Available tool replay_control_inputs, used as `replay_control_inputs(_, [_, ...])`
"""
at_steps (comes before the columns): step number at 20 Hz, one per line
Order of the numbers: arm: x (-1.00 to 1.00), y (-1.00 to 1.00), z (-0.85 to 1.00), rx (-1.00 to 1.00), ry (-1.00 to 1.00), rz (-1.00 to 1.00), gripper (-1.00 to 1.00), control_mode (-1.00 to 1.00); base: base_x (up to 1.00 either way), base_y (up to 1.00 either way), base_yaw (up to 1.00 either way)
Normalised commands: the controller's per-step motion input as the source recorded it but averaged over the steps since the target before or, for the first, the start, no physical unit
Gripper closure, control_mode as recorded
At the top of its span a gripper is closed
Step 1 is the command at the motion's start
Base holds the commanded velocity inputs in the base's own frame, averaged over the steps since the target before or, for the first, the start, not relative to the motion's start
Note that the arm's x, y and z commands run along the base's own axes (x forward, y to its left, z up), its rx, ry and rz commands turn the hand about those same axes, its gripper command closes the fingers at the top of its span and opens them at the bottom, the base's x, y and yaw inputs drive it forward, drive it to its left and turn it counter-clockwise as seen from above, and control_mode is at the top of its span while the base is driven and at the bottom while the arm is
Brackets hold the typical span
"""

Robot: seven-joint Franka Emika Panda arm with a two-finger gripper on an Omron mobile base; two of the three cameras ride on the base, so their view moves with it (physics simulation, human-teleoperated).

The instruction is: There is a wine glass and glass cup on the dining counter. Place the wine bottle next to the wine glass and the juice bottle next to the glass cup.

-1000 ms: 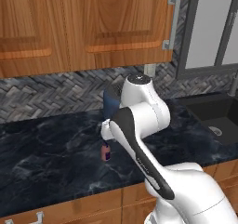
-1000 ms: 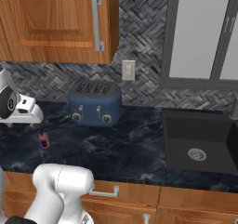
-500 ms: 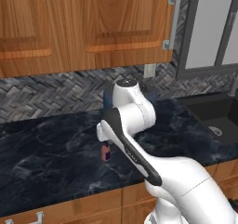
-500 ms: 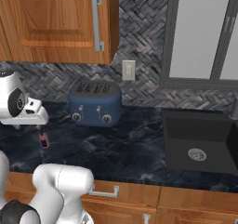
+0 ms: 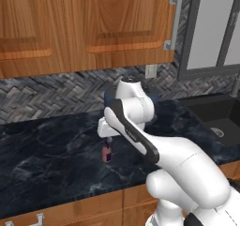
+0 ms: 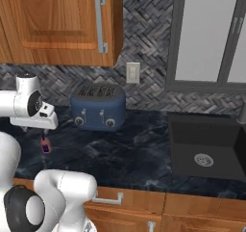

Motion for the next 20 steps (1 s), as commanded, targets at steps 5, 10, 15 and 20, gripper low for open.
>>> replay_control_inputs(5, [0.24,0.14,-0.22,0.00,0.00,0.00,-1.00,-1.00,0.00,0.00,0.00])
replay_control_inputs(10, [0.25,0.12,-0.22,0.00,0.00,0.00,-1.00,-1.00,0.00,0.00,0.00])
replay_control_inputs(15, [0.20,0.09,-0.22,0.00,0.00,0.00,-1.00,-1.00,0.00,0.00,0.00])
replay_control_inputs(20, [0.16,0.08,-0.24,-0.03,-0.01,0.00,-1.00,-1.00,0.00,0.00,0.00])
